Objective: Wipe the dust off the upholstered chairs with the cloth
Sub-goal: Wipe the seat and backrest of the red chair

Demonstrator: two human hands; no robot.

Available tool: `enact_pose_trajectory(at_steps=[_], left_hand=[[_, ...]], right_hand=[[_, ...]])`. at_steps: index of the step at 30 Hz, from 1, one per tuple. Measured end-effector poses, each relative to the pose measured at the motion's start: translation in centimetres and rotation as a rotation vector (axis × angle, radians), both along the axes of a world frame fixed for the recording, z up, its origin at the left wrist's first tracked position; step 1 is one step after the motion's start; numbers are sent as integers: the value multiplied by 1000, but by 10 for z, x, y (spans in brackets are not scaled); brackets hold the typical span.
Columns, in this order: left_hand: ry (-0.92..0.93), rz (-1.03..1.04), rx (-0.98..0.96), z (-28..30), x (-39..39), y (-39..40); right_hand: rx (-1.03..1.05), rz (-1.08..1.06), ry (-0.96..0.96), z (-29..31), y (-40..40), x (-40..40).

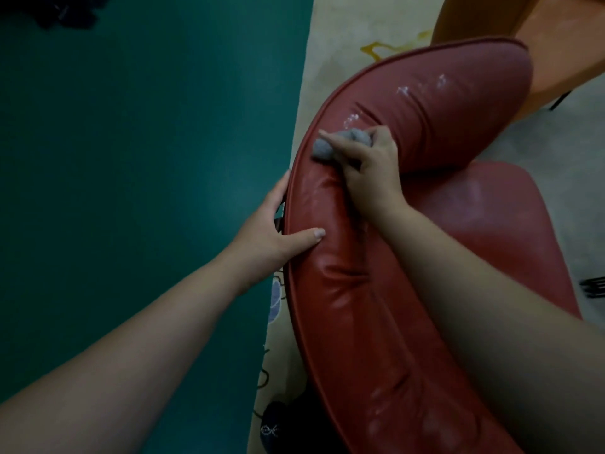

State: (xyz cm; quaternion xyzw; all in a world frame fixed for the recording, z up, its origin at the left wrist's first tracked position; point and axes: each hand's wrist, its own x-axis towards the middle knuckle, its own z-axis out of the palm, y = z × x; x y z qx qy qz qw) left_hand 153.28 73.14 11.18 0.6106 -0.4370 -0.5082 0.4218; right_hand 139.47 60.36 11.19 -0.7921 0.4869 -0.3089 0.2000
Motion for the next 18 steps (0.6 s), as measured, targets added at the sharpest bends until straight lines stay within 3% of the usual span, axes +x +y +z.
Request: enact_pose_trajectory(at_steps=[3,10,18], left_hand=[[-42,-17,-16,-1,7,-24],[-176,-141,47,8,23,-64],[-156,-230,29,11,28,-94]], right_hand=[[13,-42,12,0,-27,9],[130,90,-167,-12,34,-23],[17,-79,104,7,-72,0]])
